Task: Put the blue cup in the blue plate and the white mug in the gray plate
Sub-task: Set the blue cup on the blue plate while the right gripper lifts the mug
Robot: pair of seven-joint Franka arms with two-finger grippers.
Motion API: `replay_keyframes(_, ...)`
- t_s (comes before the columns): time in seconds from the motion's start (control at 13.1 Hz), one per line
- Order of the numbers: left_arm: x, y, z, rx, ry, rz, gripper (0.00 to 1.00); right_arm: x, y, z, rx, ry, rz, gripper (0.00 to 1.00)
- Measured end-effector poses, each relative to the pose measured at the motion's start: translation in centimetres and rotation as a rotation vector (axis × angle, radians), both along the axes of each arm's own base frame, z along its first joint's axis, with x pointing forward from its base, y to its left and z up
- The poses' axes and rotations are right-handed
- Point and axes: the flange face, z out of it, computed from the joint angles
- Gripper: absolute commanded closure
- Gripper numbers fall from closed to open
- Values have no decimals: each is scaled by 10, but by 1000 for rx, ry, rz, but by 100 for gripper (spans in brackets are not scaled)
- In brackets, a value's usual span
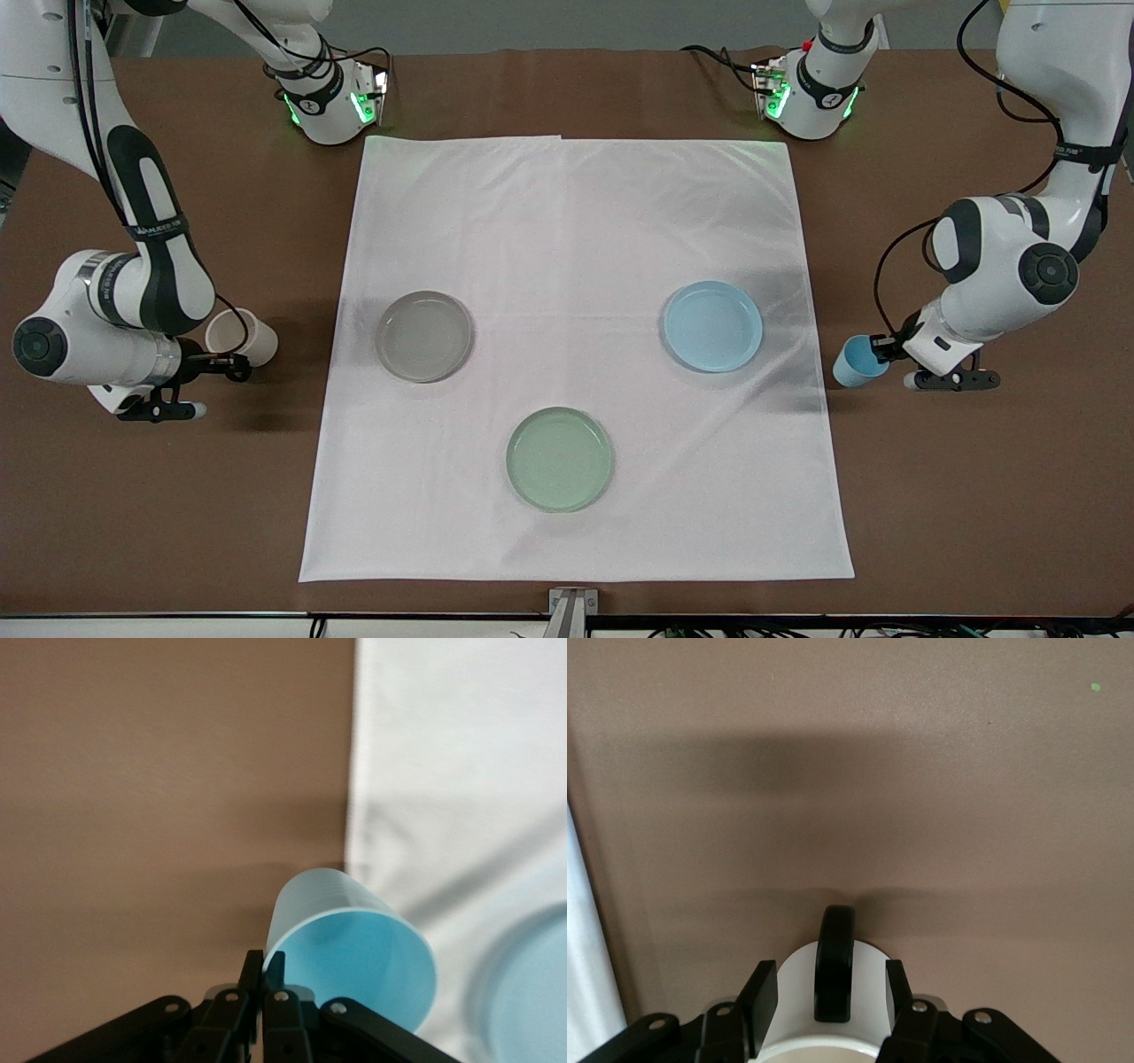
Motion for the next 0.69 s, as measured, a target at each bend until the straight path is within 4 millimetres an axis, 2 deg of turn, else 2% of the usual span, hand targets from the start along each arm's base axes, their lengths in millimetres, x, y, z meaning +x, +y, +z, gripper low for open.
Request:
replay_keyframes(0.15,-11,-64,19,-13,29,67,100,0,1,0,1,-1,2,62)
replay_keyframes(0.23,-18,-97,24,-19,37,105,100,0,1,0,1,-1,2,63)
replay_keyframes(0.38,-34,-153,23,-30,57,160,99,1,1,0,1,-1,3,75)
replay_keyframes(0.53,-50,-193,10,-24,92,182,97,1,2,0,2,-1,4,85)
replay_keyframes(0.69,-63,-220,-11,-14,135,202,95,1,3,0,2,-1,6,95)
